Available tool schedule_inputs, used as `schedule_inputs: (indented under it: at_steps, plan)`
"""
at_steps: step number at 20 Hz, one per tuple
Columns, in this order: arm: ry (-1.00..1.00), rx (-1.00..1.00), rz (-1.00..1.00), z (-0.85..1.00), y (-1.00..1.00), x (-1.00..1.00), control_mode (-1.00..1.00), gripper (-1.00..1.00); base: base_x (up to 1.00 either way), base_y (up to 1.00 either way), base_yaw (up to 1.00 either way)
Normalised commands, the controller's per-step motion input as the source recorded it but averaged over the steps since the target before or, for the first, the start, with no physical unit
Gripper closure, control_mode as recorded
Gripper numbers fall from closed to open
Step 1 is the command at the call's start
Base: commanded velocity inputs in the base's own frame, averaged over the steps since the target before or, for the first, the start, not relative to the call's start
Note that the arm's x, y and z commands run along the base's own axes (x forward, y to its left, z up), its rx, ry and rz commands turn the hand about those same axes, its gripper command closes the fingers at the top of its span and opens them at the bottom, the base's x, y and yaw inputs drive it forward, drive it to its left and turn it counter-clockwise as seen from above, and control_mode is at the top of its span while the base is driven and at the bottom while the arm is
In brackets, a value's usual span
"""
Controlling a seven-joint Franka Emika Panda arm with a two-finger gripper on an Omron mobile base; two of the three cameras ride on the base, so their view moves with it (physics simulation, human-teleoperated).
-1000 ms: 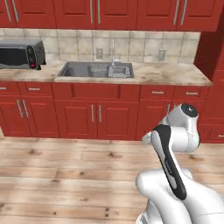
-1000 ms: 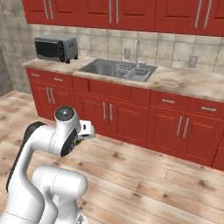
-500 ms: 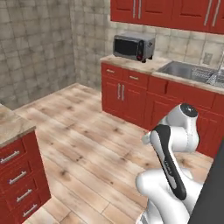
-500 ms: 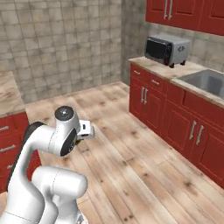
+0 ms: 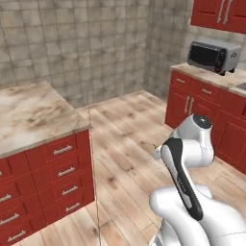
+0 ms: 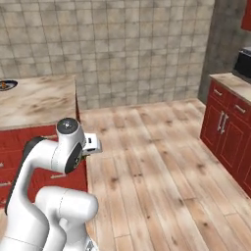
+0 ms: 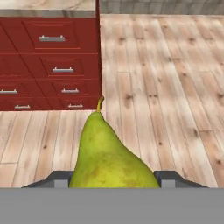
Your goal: Pick up the pear and tangerine from the fridge and place one fruit on each plate on the dining counter.
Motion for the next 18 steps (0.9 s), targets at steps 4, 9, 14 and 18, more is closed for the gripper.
schedule_inputs:
  at_steps: [4, 9, 14, 18]
  plan:
    - [0.00, 0.00, 0.00, 0.00, 0.00, 0.00, 1.00, 1.00, 0.25, 0.35, 0.53]
    - [0.00, 0.00, 0.00, 0.00, 0.00, 0.00, 1.00, 1.00, 0.75, 0.14, 0.09]
    - [0.00, 0.00, 0.00, 0.00, 0.00, 0.00, 1.00, 1.00, 0.81, -0.24, -0.01]
    - [0.00, 0.00, 0.00, 0.00, 0.00, 0.00, 1.00, 1.00, 0.78, -0.40, 0.00]
